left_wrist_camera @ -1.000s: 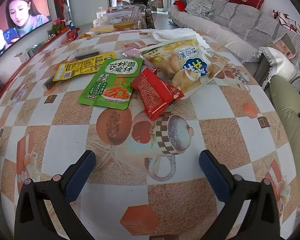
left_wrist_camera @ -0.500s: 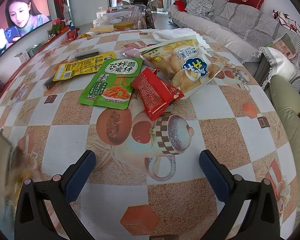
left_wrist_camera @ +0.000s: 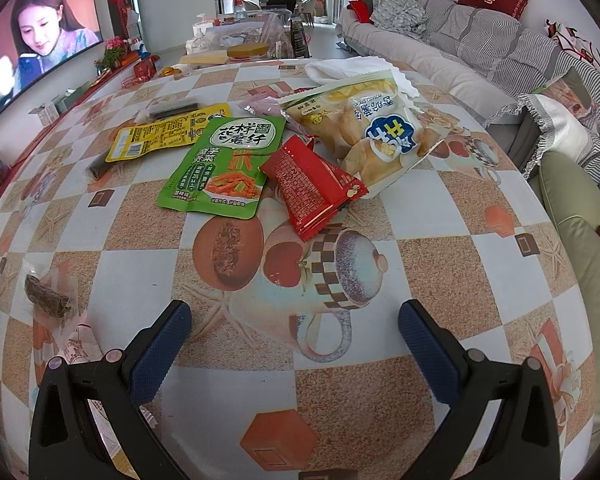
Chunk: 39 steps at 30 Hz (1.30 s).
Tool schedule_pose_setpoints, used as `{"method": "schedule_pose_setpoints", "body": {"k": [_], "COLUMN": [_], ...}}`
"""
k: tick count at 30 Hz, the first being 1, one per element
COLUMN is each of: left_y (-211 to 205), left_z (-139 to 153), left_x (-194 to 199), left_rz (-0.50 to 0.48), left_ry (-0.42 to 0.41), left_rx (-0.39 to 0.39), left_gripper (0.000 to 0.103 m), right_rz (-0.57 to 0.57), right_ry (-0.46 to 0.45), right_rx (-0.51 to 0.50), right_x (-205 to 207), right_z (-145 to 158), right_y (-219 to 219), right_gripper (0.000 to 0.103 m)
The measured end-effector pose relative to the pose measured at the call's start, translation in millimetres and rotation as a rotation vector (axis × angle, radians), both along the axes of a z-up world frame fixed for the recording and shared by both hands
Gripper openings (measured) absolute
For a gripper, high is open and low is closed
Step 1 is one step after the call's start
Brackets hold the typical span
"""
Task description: Organize snacks
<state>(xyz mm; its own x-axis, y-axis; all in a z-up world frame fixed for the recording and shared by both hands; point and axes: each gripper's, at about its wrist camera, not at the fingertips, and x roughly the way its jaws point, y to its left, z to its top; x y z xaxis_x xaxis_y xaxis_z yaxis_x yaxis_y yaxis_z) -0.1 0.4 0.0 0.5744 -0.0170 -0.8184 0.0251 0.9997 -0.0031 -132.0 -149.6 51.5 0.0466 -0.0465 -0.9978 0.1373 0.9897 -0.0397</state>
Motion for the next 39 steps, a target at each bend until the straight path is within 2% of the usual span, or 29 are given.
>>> {"method": "schedule_pose_setpoints", "body": {"k": [4,7,14,20,22,24,26,29,30,32,34,37,39], "left_y": [0,0,0,0,-4,-11,-8,14,30,56,92,130,157], "left_z": [0,0,0,0,2,6,17,64,80,95,100,90,77], "left_x": [0,0,0,-1,4,13,8,-17,-30,-47,-72,-104,-122], "left_rz": [0.0,0.0,0.0,0.01,-0.045,-0.135,-0.168,-0.224,-0.231,-0.232,-0.216,-0.183,-0.143], "left_ry": [0.0,0.0,0.0,0.003,0.061,0.187,0.207,0.119,0.105,0.12,0.178,0.259,0.312], "left_rx": [0.0,0.0,0.0,0.003,0.007,0.017,0.019,0.004,0.0,-0.001,0.0,0.015,-0.022], "left_gripper": [0.103,0.103,0.103,0.103,0.103,0.103,0.103,0.103,0.103,0.103,0.103,0.103,0.103], "right_rz": [-0.014,0.019,0.02,-0.004,0.002,0.005,0.014,0.046,0.047,0.053,0.063,0.07,0.098], "right_ry": [0.032,0.067,0.055,0.044,0.052,0.069,0.108,0.168,0.162,0.117,0.086,0.083,0.091], "right_rx": [0.016,0.023,0.043,0.051,0.051,0.053,0.055,0.034,0.031,0.038,0.049,0.099,0.126], "right_x": [-13,-24,-38,-33,-29,-25,-16,-6,-4,-5,-10,-25,-35], "right_z": [-3,-10,-11,-9,-12,-13,-15,-12,-8,9,24,31,31], "right_y": [-10,-11,-12,-27,-28,-28,-26,-23,-22,-16,-4,19,38], "right_gripper": [0.103,0.103,0.103,0.103,0.103,0.103,0.103,0.103,0.103,0.103,0.103,0.103,0.103]}}
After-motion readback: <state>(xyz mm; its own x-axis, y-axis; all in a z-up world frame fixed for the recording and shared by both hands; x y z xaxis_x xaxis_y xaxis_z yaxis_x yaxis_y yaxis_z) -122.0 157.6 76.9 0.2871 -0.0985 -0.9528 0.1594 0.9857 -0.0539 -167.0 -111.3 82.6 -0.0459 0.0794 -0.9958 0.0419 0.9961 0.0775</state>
